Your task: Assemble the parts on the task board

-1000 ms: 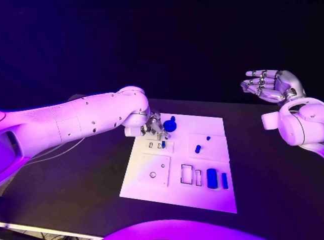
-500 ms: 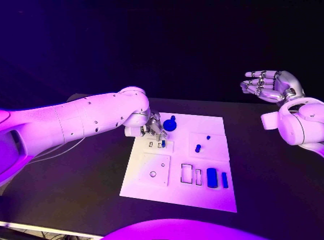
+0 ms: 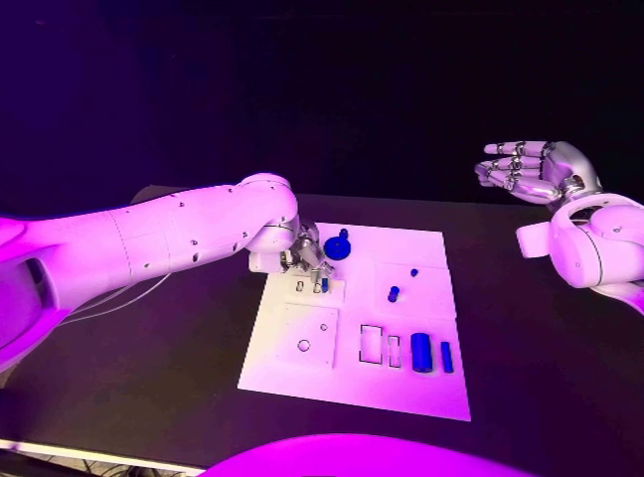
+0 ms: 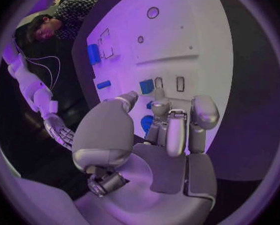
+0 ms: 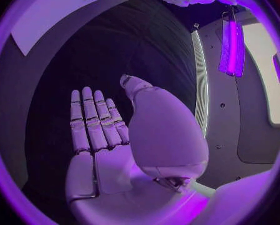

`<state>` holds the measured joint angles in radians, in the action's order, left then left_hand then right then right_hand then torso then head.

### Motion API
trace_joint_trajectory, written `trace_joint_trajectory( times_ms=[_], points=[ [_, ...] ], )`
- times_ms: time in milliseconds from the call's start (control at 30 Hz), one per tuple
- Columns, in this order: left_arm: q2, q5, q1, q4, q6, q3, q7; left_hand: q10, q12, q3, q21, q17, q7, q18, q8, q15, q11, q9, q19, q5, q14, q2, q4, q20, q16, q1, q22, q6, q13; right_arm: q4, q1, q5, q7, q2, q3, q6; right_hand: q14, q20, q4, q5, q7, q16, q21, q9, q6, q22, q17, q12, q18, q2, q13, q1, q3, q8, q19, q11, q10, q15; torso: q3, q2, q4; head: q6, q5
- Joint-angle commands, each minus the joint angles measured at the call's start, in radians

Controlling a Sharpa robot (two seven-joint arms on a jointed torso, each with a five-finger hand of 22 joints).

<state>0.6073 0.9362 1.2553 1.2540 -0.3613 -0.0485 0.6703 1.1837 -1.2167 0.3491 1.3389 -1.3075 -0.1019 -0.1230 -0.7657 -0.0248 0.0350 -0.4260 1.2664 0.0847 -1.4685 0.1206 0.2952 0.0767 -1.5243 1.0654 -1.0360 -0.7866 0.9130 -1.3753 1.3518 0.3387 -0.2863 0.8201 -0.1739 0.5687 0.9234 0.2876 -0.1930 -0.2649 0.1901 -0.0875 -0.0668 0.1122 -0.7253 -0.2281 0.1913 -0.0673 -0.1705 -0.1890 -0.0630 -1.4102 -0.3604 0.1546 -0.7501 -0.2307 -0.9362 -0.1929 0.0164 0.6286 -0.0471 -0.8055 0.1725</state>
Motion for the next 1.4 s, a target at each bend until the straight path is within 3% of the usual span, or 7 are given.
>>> trace_joint_trajectory(
  times_ms=[33, 933, 1067, 1400],
  points=[
    [-0.004, -0.023, 0.000, -0.002, -0.032, -0.001, -0.010, -0.009, 0.002, 0.006, -0.001, -0.146, -0.005, 0.016, 0.005, 0.000, 0.000, -0.002, -0.008, 0.004, -0.054, 0.000, -0.004, 0.001, 0.003, 0.014, -0.003, 0.002, 0.002, 0.001, -0.001, 0.004, -0.004, -0.002, 0.000, -0.019, 0.005, 0.001, 0.003, 0.003, 0.098, 0.003, -0.004, 0.001, -0.008, 0.002, -0.001, 0.002, 0.000, 0.007, -0.001, 0.002, 0.001, -0.002, -0.009, 0.002, 0.004, 0.004, 0.0002, 0.000, 0.0001, 0.000, -0.001],
    [-0.007, -0.052, -0.001, -0.004, -0.051, -0.004, -0.020, -0.012, 0.000, 0.021, 0.002, -0.146, -0.005, 0.016, 0.003, 0.000, -0.001, -0.006, -0.011, 0.004, -0.053, -0.010, -0.005, 0.004, 0.003, 0.046, -0.005, -0.004, 0.005, 0.007, -0.003, 0.004, 0.002, -0.009, -0.001, -0.029, 0.016, 0.001, 0.006, 0.003, 0.096, 0.001, -0.004, 0.004, -0.038, 0.007, -0.004, -0.001, -0.001, 0.013, -0.001, 0.005, 0.001, 0.003, -0.014, 0.005, -0.007, 0.006, 0.0004, 0.000, 0.0003, -0.001, 0.000],
    [-0.009, -0.052, -0.001, -0.007, -0.050, -0.004, -0.019, -0.012, 0.000, 0.059, 0.006, -0.148, -0.002, 0.016, 0.006, -0.002, -0.003, -0.008, -0.012, 0.002, -0.054, -0.034, -0.007, 0.004, 0.002, 0.094, -0.010, -0.005, 0.008, 0.008, -0.004, 0.004, 0.002, -0.009, -0.001, -0.030, 0.016, 0.001, 0.006, 0.003, 0.096, 0.001, -0.004, 0.004, -0.038, 0.007, -0.004, -0.001, -0.001, 0.013, -0.001, 0.005, 0.001, 0.003, -0.014, 0.005, -0.007, 0.006, 0.0002, 0.001, 0.0002, -0.002, -0.001],
    [-0.012, -0.053, -0.001, -0.011, -0.051, -0.006, -0.020, -0.011, 0.002, 0.128, 0.010, -0.150, 0.002, 0.017, 0.005, -0.005, -0.007, -0.015, -0.013, 0.003, -0.055, -0.041, -0.013, 0.003, 0.001, 0.152, -0.015, -0.006, 0.012, 0.007, -0.005, 0.005, 0.005, -0.010, -0.001, -0.033, 0.017, 0.001, 0.006, 0.003, 0.095, 0.001, -0.004, 0.005, -0.040, 0.008, -0.005, -0.001, -0.001, 0.014, -0.001, 0.006, 0.001, 0.004, -0.014, 0.005, -0.008, 0.007, 0.0005, 0.000, -0.0005, -0.005, -0.002]
  ],
)
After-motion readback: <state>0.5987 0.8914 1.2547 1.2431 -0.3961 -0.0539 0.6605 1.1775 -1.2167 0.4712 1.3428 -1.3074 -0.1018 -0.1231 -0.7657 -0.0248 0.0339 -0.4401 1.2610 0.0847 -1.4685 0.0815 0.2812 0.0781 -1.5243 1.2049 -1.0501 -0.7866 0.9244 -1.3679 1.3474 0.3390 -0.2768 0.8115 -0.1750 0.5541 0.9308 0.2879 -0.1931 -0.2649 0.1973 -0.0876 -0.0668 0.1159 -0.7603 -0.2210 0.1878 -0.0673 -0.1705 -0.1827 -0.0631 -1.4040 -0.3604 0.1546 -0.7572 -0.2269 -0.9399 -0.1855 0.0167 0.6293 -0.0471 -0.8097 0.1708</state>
